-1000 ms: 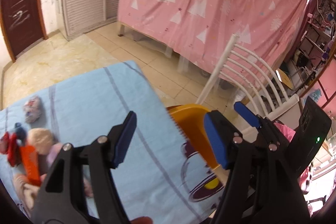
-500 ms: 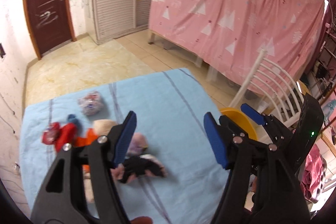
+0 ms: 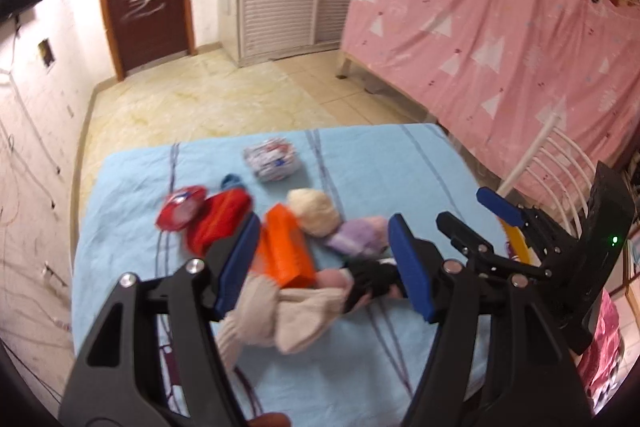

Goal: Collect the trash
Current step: 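Grasp the beige knotted sock with the left gripper while the right gripper grasps the lilac fuzzy ball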

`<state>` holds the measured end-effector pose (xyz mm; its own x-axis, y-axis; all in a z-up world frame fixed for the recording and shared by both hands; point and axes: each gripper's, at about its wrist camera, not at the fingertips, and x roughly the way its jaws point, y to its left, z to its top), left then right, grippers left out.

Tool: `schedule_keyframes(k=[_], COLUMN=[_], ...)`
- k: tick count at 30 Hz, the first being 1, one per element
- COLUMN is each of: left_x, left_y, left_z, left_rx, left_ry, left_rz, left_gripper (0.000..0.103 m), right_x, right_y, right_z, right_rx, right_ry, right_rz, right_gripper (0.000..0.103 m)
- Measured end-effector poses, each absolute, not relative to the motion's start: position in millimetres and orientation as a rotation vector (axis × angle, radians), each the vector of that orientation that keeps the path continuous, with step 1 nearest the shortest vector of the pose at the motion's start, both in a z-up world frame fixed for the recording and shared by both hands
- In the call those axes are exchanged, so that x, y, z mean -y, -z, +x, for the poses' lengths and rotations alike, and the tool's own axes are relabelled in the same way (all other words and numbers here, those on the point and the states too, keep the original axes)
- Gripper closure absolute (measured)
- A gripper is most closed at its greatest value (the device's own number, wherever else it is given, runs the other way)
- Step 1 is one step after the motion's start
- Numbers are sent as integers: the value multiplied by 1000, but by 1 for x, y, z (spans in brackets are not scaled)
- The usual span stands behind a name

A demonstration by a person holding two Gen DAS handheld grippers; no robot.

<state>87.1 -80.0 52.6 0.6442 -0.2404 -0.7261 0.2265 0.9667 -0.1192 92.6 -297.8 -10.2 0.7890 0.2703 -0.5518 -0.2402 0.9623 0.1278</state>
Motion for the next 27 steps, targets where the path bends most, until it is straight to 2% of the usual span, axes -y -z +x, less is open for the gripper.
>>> schedule_keyframes(k=[21,23,27], left_x=[26,27,32], left_y=[10,13,14], left_z=[84,83,82], left_rx=[-935,-929,-929], left_ry=[249,253,278], left_rz=[-95,-90,-81], left_gripper=[39,48,56], right_x=[233,229,225], right_y=[42,46,53], right_z=[127,130,137], right_rx=[-753,-761,-781], right_ry=[-376,-370,-358], right_rz=[-32,-45,-55], right_gripper=[41,41,40])
